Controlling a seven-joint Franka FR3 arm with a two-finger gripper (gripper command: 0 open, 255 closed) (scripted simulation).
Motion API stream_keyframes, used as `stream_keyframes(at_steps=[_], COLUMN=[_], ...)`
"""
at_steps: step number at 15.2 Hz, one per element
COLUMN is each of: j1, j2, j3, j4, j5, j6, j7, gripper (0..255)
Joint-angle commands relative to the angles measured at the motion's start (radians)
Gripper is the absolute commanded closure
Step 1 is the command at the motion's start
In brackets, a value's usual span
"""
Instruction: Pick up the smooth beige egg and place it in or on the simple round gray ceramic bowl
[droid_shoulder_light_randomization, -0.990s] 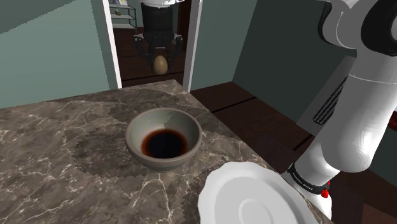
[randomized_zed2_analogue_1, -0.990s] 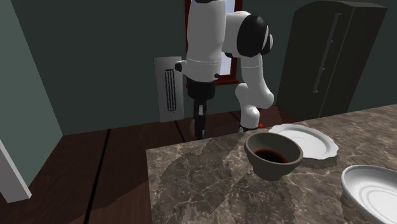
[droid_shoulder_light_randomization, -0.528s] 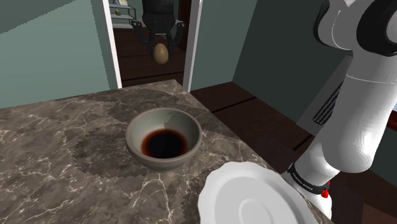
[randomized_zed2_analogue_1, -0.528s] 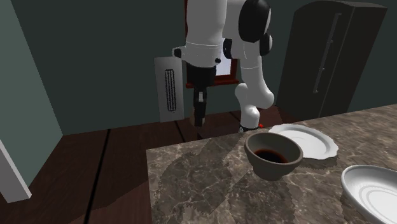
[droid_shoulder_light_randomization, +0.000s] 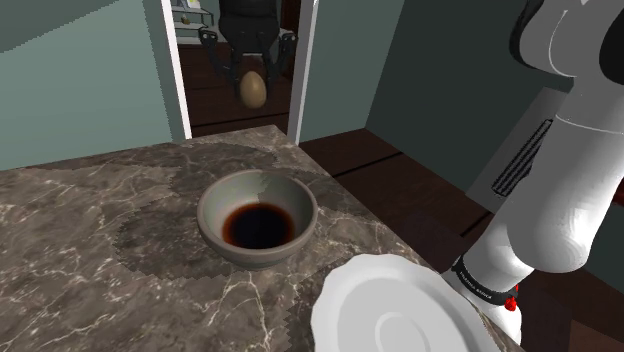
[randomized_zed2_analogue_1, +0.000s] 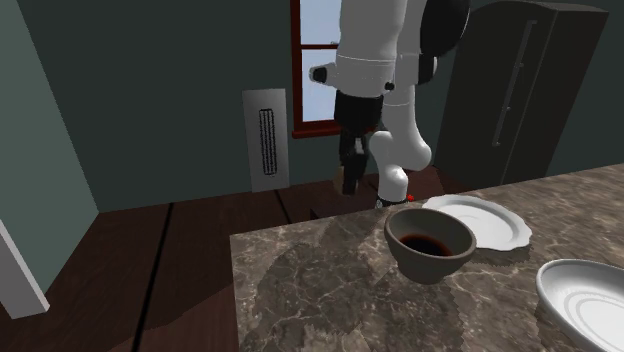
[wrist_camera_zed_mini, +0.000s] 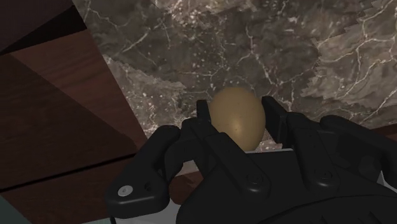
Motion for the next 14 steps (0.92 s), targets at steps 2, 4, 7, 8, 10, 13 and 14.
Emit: stream_keyframes(at_steps=[2,4,7,8,10,13,14], j1=[0.014,0.03,0.059,0.07,0.092,0.104,0.102], j2=[-0.059,-0.084,-0.113,-0.12,-0.13,-0.145,-0.15], j3=[0.021,0.038,0.064,0.074,0.093,0.104,0.103], j4=[-0.069,-0.096,-0.126,-0.133,-0.142,-0.184,-0.203], j5=[0.035,0.051,0.071,0.076,0.084,0.096,0.099], j6=[0.015,0.018,0.019,0.019,0.017,0.045,0.06], j7=[0.047,0.083,0.141,0.162,0.204,0.232,0.23], gripper=[255,255,255,255,255,255,255])
